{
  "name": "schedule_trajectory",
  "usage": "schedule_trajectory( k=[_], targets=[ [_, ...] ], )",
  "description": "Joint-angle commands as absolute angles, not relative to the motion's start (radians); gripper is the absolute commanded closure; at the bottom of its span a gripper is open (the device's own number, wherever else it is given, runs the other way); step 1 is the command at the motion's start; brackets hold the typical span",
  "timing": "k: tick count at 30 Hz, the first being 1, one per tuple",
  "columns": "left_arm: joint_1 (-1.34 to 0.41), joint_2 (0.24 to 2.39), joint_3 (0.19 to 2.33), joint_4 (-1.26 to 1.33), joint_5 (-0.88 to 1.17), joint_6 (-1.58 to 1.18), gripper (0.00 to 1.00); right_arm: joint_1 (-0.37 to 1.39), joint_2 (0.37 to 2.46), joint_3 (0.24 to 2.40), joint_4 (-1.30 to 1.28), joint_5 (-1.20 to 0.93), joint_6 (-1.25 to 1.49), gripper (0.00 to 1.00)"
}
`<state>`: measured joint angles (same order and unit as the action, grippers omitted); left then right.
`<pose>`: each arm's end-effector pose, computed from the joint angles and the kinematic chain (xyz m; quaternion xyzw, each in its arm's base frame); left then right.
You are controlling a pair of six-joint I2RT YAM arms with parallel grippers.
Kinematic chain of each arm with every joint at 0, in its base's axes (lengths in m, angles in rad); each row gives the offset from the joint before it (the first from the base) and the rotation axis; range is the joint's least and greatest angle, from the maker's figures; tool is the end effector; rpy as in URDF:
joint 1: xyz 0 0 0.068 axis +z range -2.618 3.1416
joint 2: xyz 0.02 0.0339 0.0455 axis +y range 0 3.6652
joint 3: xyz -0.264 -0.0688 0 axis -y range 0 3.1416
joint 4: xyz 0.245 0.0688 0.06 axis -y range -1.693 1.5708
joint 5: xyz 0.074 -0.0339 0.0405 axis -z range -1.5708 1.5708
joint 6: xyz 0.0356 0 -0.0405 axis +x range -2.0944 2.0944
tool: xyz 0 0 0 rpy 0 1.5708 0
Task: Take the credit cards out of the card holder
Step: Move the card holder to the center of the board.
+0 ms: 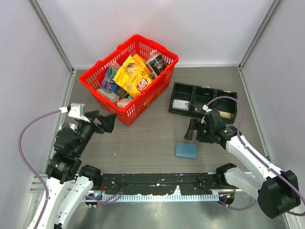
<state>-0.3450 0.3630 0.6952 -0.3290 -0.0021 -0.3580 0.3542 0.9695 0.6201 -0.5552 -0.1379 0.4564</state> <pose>0.0893 -0.0320 0.3442 -0.0053 0.7060 -0.2432 0.6652 0.1755 0.0701 0.2178 0.0257 0.9427 0.1885 0.2741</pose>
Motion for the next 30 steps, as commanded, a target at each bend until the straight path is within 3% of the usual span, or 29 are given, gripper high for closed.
schedule_trajectory(
  k=[1,6,12,16,21,28,30],
  targets=[
    [-0.347,0.486,0.791,-0.252,0.162,-0.435,0.00,0.447,0.966,0.560,-0.531,-0.154,0.577,0.07],
    [-0.377,0.658,0.839,-0.187,0.287,-0.573,0.00,0.674,1.038,0.491,-0.408,-0.092,0.725,0.07],
    [-0.625,0.791,0.874,-0.150,0.112,-0.557,0.00,0.896,1.212,0.570,-0.256,-0.074,0.760,0.07],
    [-0.728,0.867,0.876,-0.146,0.048,-0.589,0.00,0.927,1.307,0.669,-0.281,-0.086,0.689,0.07],
    [-0.775,0.861,0.824,-0.169,-0.034,-0.644,0.00,0.923,1.241,0.715,-0.380,0.030,0.621,0.07],
    [-0.814,0.882,0.766,-0.284,-0.043,-0.670,0.01,0.923,1.210,0.669,-0.454,0.021,0.569,0.08],
    [-0.842,0.890,0.741,-0.304,-0.049,-0.690,0.08,0.925,1.219,0.660,-0.459,0.021,0.557,0.10]
  ],
)
